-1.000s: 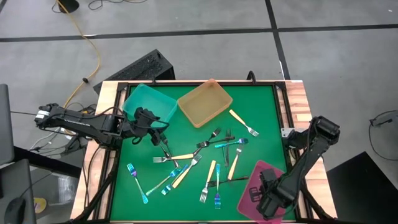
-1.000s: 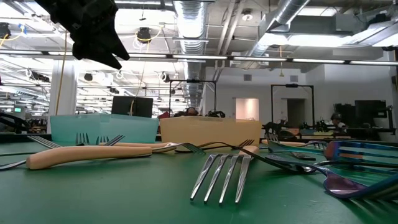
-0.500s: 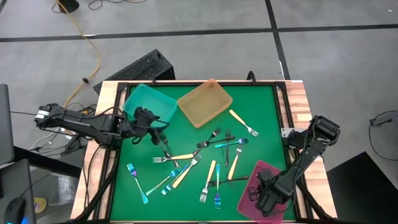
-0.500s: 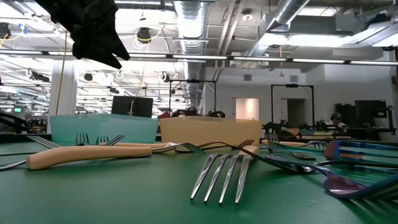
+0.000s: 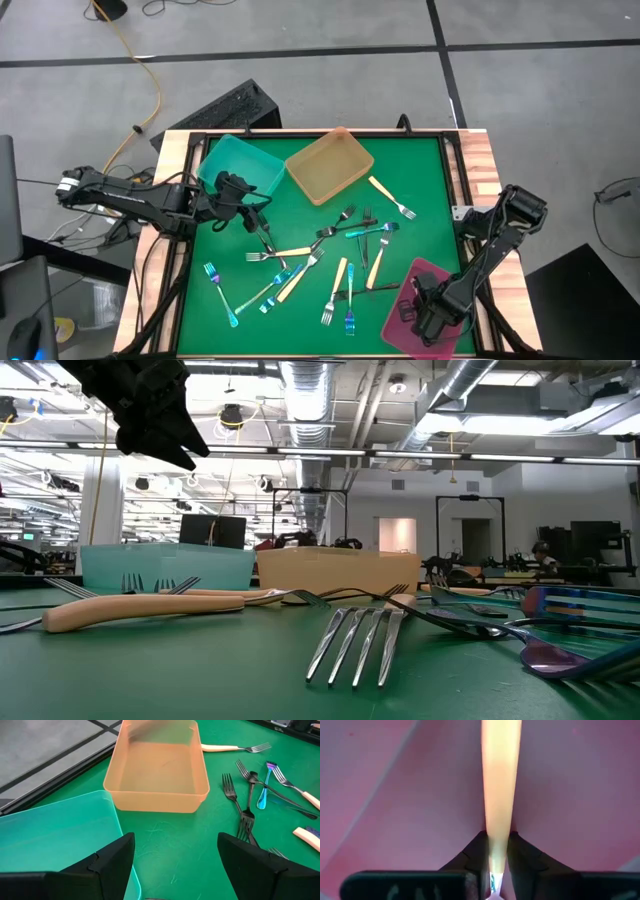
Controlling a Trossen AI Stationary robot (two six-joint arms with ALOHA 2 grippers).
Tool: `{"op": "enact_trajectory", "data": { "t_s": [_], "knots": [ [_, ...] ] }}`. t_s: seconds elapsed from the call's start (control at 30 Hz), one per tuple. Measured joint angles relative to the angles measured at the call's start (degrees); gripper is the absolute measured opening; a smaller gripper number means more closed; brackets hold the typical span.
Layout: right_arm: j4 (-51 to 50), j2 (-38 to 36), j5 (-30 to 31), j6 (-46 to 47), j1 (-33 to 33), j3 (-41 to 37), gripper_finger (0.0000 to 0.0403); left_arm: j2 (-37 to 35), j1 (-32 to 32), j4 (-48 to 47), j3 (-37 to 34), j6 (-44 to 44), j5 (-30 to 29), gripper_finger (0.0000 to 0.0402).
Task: Sort silverware by color (type)
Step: Put the yellow fork into the pink bin
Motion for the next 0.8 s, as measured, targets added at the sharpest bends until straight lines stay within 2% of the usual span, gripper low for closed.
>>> {"op": "enact_trajectory", "data": {
  "t_s": [0.4, 0.57, 0.8],
  "knots": [
    [0.3, 0.0, 0.3, -0.2, 0.0, 0.0, 0.0205, 0.0, 0.0, 0.0, 0.0, 0.0, 0.1, 0.0267],
    [0.6, 0.0, 0.3, -0.3, 0.0, 0.0, 0.0218, 0.0, 0.0, 0.0, 0.0, 0.0, 0.1, 0.0267],
    [1.6, 0.1, -0.2, -5.3, -0.7, 0.0, 0.0219, 0.0, 0.0, 0.0, 0.0, 0.0, 0.1, 0.0267]
  ]
}}
